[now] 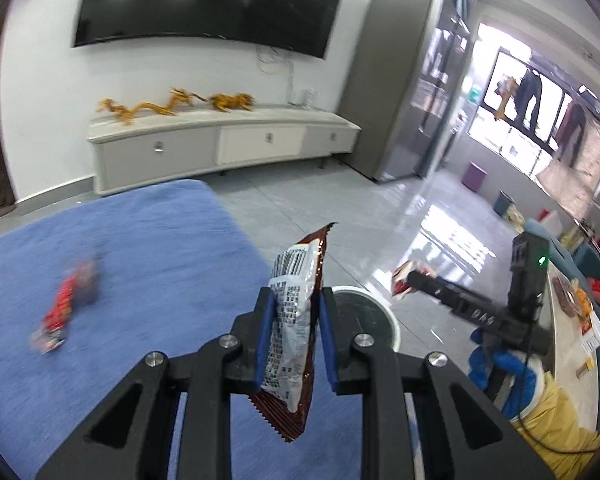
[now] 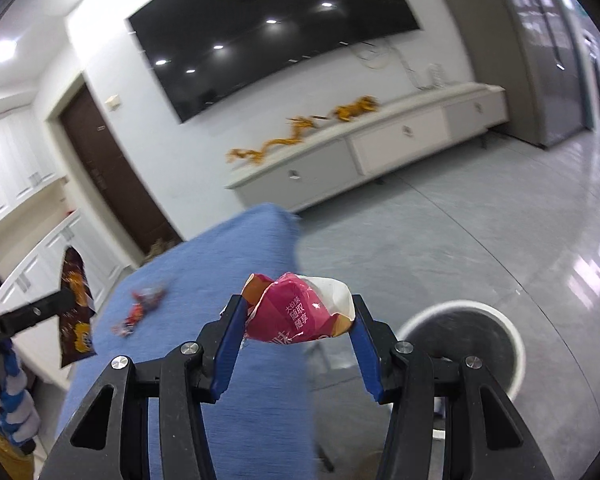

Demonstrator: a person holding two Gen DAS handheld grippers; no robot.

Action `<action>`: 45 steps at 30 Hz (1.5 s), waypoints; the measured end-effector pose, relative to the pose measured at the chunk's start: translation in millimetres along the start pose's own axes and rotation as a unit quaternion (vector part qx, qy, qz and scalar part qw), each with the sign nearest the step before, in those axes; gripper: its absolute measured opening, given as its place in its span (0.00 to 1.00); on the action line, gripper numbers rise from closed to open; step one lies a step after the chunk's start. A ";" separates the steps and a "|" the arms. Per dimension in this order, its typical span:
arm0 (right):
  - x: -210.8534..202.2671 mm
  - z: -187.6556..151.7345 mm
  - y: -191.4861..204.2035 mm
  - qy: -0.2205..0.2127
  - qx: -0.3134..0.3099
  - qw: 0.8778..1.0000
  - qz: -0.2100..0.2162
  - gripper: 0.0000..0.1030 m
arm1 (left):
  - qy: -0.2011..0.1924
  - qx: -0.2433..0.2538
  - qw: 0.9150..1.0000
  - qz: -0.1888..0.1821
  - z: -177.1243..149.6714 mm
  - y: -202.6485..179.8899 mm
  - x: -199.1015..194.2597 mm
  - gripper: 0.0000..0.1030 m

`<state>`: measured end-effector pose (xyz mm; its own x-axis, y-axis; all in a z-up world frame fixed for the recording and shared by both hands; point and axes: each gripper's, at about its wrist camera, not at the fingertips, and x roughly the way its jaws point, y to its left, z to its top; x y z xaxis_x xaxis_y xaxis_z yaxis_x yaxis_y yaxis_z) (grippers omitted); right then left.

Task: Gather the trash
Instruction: 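Carry the brown chip bag and pink wrapper over the trash bin, then open both grippers to drop the bags into the bin, then move both open grippers back to the last red wrapper on the towel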

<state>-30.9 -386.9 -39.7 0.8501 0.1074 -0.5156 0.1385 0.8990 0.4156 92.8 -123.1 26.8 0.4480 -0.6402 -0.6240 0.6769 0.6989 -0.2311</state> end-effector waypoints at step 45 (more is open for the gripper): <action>16.8 -14.6 -66.7 0.019 0.051 0.987 -0.148 0.61 | 0.011 0.005 0.996 0.087 4.1 -62.8 115.9 0.54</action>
<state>-33.3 -438.8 -87.0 0.7447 -0.1361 -0.6534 0.4299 0.8466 0.3137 104.6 -242.6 -27.9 0.5469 -0.5023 -0.6697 0.5951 0.7959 -0.1111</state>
